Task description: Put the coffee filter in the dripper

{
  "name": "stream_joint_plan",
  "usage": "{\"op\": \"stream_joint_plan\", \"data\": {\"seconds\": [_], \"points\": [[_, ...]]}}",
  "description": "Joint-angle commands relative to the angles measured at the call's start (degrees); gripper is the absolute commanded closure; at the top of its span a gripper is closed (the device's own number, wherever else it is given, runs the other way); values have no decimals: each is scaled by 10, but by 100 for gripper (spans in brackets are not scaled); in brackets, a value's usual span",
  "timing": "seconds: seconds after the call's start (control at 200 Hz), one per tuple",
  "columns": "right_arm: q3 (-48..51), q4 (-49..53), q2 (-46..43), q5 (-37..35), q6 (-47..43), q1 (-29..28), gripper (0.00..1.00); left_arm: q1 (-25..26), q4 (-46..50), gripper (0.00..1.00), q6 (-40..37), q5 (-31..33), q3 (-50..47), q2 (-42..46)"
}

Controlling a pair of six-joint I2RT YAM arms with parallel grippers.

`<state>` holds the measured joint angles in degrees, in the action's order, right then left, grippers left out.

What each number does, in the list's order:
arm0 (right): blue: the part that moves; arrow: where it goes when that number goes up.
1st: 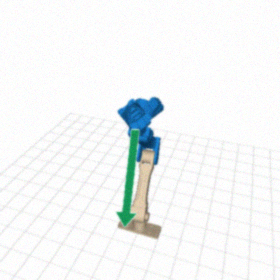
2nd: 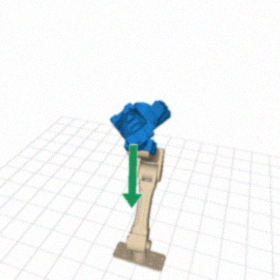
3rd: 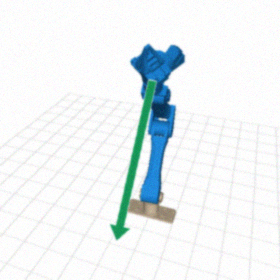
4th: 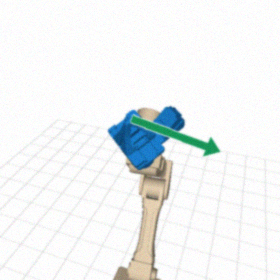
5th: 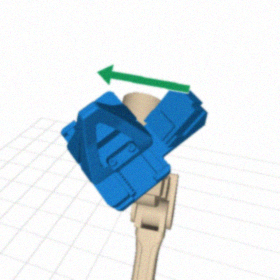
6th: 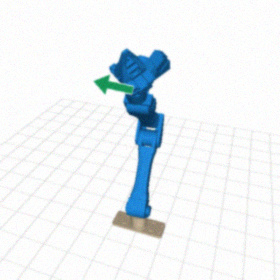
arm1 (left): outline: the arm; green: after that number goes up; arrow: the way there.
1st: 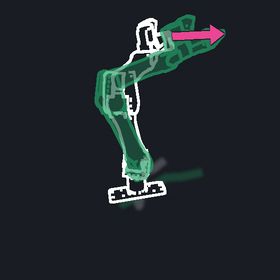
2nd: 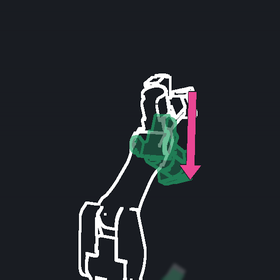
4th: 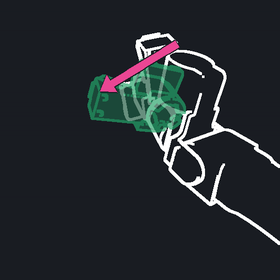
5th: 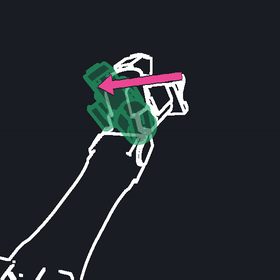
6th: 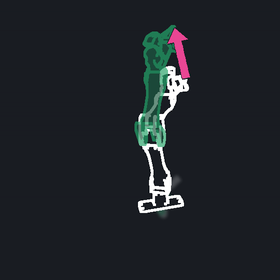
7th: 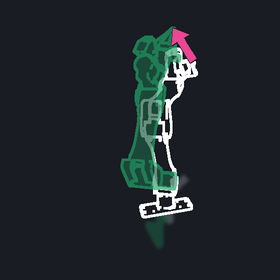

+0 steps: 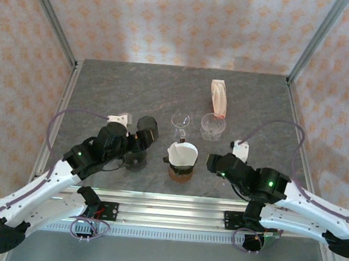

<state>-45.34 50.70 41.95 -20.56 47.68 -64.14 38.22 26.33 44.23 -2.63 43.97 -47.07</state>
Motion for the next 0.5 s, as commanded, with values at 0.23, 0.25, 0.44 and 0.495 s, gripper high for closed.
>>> {"op": "stream_joint_plan", "data": {"seconds": [0.23,0.25,0.44,0.495], "points": [[48,8,-37,1,36,-3,24,-55,21,39,-119,-48,181,-244],[49,6,-39,4,38,-3,24,-55,24,39,-130,-48,199,-266],[62,10,-42,10,53,-3,24,-55,76,43,-203,-36,344,-447],[63,13,-42,11,55,-3,24,-56,84,44,-214,-32,372,-483]]}}
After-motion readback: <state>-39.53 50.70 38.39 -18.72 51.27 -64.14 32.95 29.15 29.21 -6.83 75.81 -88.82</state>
